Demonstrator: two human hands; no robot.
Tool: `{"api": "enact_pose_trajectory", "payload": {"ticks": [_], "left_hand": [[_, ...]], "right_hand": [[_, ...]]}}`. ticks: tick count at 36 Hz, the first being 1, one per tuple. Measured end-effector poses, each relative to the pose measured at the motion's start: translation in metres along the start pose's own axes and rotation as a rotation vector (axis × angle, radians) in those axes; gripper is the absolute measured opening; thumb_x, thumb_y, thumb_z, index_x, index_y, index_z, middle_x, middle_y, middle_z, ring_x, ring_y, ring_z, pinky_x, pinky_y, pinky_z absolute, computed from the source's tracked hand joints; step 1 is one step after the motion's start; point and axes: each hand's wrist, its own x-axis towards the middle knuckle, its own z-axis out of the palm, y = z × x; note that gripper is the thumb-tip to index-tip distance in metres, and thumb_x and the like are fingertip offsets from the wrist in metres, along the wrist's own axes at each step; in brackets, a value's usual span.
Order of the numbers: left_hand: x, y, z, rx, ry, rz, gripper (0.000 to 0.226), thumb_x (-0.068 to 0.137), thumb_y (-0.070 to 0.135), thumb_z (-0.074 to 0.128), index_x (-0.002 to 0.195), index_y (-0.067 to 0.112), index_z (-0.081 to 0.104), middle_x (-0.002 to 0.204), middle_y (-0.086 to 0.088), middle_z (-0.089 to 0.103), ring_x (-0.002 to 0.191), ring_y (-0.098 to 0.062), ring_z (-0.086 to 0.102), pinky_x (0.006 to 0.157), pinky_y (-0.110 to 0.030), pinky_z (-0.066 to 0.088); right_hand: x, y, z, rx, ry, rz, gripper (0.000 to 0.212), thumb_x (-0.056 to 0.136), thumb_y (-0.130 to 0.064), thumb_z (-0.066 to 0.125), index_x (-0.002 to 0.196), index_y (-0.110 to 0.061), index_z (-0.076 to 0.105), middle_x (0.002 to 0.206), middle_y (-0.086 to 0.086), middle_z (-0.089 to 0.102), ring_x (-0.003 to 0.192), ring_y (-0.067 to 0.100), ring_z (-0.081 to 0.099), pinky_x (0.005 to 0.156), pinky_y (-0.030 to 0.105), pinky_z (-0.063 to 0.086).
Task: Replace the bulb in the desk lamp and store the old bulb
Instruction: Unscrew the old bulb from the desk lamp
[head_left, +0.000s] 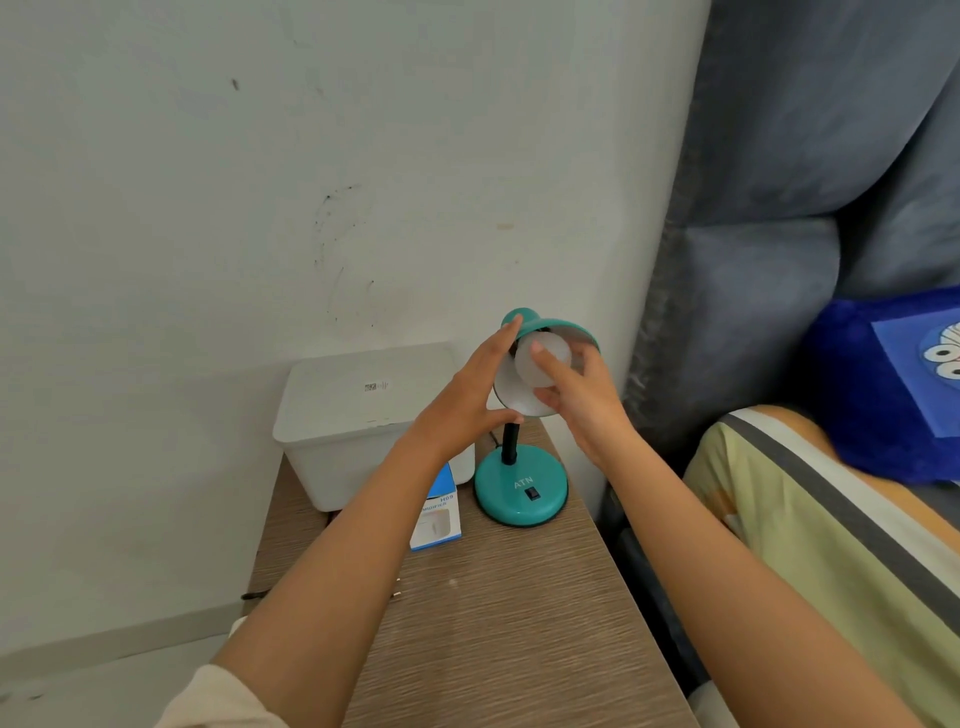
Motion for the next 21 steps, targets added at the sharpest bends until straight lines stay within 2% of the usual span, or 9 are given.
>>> {"api": "enact_pose_trajectory", "payload": {"ticks": [4, 7, 10, 13, 15, 18, 21], "left_hand": [[0.0015, -0.0006, -0.0005, 0.008, -0.007, 0.013, 0.102, 0.077, 0.010, 0.075, 0.139, 0.047, 0.002, 0.153, 0.007, 0.021, 0.128, 0.010, 0.021, 0.097, 0.005, 0.019], [0.0011, -0.0002, 0.0000, 0.009, -0.011, 0.017, 0.102, 0.077, 0.009, 0.075, 0.138, 0.046, 0.002, 0.152, 0.008, 0.022, 0.126, 0.010, 0.022, 0.096, 0.006, 0.019], [0.0003, 0.0003, -0.0004, 0.001, -0.008, 0.017, 0.102, 0.077, 0.011, 0.075, 0.138, 0.050, 0.002, 0.152, 0.009, 0.022, 0.128, 0.009, 0.022, 0.098, 0.005, 0.019], [0.0001, 0.0004, -0.0003, -0.001, -0.007, 0.018, 0.101, 0.077, 0.012, 0.075, 0.136, 0.051, 0.002, 0.152, 0.008, 0.021, 0.130, 0.008, 0.021, 0.099, 0.005, 0.018], [0.0001, 0.0005, 0.0000, 0.002, -0.005, 0.021, 0.101, 0.078, 0.013, 0.075, 0.138, 0.049, 0.002, 0.153, 0.007, 0.021, 0.132, 0.004, 0.023, 0.100, 0.003, 0.018], [0.0004, 0.0009, -0.0002, 0.005, -0.005, 0.028, 0.100, 0.078, 0.013, 0.075, 0.138, 0.048, 0.003, 0.153, 0.006, 0.021, 0.131, 0.005, 0.023, 0.100, 0.002, 0.019], [0.0005, 0.0011, -0.0004, 0.002, -0.005, 0.027, 0.099, 0.078, 0.013, 0.074, 0.138, 0.048, 0.003, 0.150, 0.010, 0.022, 0.128, 0.008, 0.022, 0.099, 0.004, 0.019]], "right_hand": [[0.0012, -0.0022, 0.0009, 0.183, -0.089, 0.142, 0.048, 0.087, -0.035, 0.060, 0.126, -0.013, 0.044, 0.123, 0.008, 0.050, 0.113, 0.025, 0.055, 0.091, 0.039, 0.054], [0.0024, 0.0012, 0.0016, 0.015, -0.022, 0.063, 0.046, 0.084, -0.028, 0.064, 0.123, -0.014, 0.044, 0.127, 0.009, 0.052, 0.115, 0.023, 0.054, 0.090, 0.036, 0.054], [0.0011, 0.0005, 0.0007, 0.101, -0.025, 0.090, 0.046, 0.087, -0.031, 0.059, 0.128, -0.015, 0.043, 0.128, 0.008, 0.051, 0.119, 0.024, 0.051, 0.094, 0.039, 0.051], [-0.0002, -0.0065, -0.0018, 0.329, -0.095, 0.233, 0.025, 0.091, -0.026, 0.055, 0.114, -0.015, 0.053, 0.123, 0.013, 0.051, 0.118, 0.030, 0.052, 0.095, 0.041, 0.051], [0.0006, -0.0061, -0.0018, 0.298, -0.091, 0.219, 0.015, 0.090, -0.022, 0.056, 0.104, -0.015, 0.054, 0.121, 0.012, 0.051, 0.118, 0.029, 0.051, 0.092, 0.040, 0.052], [-0.0025, -0.0063, 0.0018, 0.302, -0.056, 0.183, 0.039, 0.088, -0.026, 0.059, 0.123, -0.012, 0.048, 0.128, 0.012, 0.050, 0.119, 0.027, 0.051, 0.088, 0.035, 0.053], [-0.0022, -0.0069, 0.0021, 0.374, -0.081, 0.219, 0.039, 0.090, -0.027, 0.056, 0.125, -0.013, 0.047, 0.127, 0.012, 0.051, 0.119, 0.028, 0.051, 0.091, 0.038, 0.052]]}}
